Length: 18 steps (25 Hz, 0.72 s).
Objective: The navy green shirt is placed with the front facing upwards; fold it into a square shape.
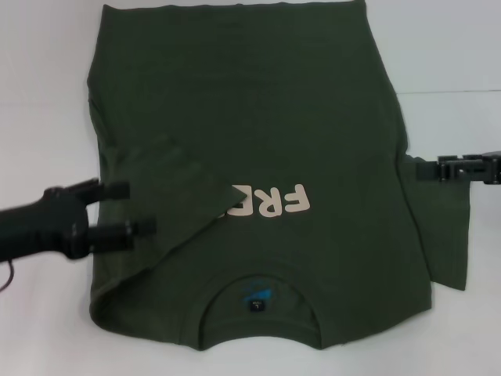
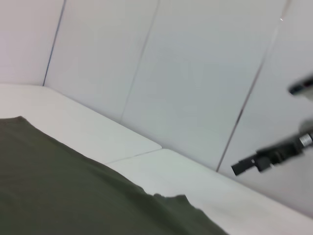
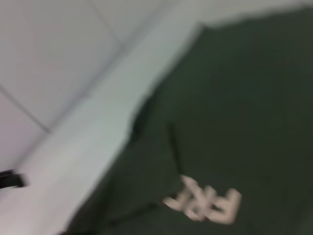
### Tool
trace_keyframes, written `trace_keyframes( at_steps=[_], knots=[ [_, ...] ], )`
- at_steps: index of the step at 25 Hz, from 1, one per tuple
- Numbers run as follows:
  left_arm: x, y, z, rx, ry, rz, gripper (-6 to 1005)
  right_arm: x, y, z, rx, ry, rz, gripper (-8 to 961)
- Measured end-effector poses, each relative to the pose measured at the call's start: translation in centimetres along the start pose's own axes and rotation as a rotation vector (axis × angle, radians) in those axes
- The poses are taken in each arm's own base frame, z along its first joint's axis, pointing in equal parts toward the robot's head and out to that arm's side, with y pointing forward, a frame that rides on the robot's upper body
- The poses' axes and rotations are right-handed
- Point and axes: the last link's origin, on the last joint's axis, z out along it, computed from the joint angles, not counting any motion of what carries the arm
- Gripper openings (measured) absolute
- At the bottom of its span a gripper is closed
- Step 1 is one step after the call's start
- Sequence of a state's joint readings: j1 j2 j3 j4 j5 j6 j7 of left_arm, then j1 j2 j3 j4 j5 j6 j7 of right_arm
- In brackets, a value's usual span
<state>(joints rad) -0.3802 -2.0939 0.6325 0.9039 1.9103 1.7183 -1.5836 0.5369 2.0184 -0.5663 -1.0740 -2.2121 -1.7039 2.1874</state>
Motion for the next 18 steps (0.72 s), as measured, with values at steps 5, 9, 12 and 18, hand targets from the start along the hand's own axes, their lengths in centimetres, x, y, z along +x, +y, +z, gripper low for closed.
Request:
trace_keyframes(
  at_steps=[5, 9, 12, 18],
  knots=[
    [-2.3, 1.4, -1.0, -0.004, 0.007, 0.121, 936, -1.7, -0.4, -0.7, 0.179, 0.171, 0.167, 826],
    [-3.4, 2.1, -1.4, -0.005, 0.015, 0.154, 936, -2.0, -1.2, -0.8, 0.326, 0.271, 0.258, 825],
    [-3.7, 2.4, -1.4, -0.014, 0.018, 0.150, 936, -1.8, -1.9, -0.9, 0.413, 0.305, 0.284, 825],
    [-3.9, 3.0, -1.2, -0.054, 0.024, 0.144, 936, -1.2, -3.6, -0.7, 0.511, 0.288, 0.339, 825]
  ],
)
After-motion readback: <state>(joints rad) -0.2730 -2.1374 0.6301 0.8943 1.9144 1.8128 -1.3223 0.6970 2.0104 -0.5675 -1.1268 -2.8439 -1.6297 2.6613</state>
